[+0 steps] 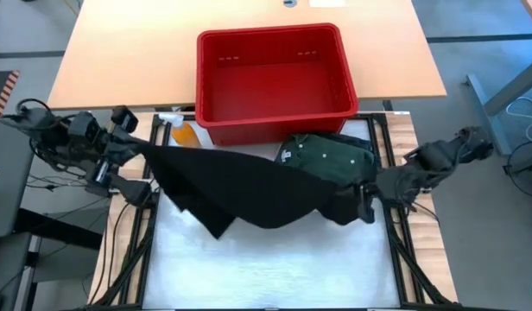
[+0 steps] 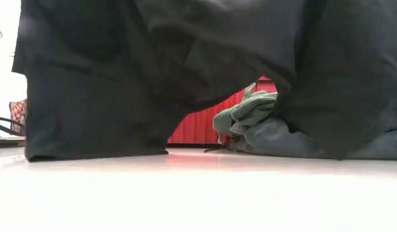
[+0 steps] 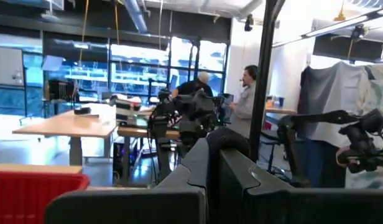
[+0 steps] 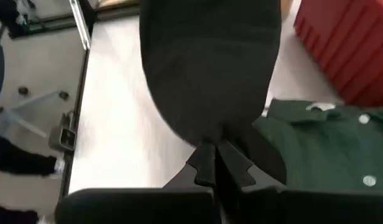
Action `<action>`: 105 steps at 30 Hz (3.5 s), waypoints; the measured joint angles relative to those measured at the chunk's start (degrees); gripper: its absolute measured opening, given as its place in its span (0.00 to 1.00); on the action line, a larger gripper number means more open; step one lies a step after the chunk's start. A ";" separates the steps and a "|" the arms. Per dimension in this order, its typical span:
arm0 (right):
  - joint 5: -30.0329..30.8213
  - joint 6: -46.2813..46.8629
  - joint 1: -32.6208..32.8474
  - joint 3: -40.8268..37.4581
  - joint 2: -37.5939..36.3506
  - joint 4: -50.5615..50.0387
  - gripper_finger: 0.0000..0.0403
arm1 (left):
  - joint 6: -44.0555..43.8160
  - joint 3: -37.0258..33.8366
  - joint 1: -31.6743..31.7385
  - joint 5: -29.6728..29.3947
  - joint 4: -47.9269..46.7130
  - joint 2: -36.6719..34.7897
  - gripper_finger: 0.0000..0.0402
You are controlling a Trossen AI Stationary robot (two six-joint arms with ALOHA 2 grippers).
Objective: Fold laundry
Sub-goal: Fold the black shirt
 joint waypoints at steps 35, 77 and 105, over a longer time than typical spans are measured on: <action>-49.09 42.57 17.05 -14.62 35.36 37.18 0.29 | -66.24 -58.10 -19.33 32.56 13.44 11.45 0.00; -16.86 33.14 16.35 -17.79 37.85 33.11 0.21 | -70.37 -58.10 -21.99 20.18 9.10 11.43 0.00; 9.41 29.36 -14.74 -5.05 9.16 -13.65 0.26 | -69.83 -58.10 -27.24 18.52 9.09 11.43 0.00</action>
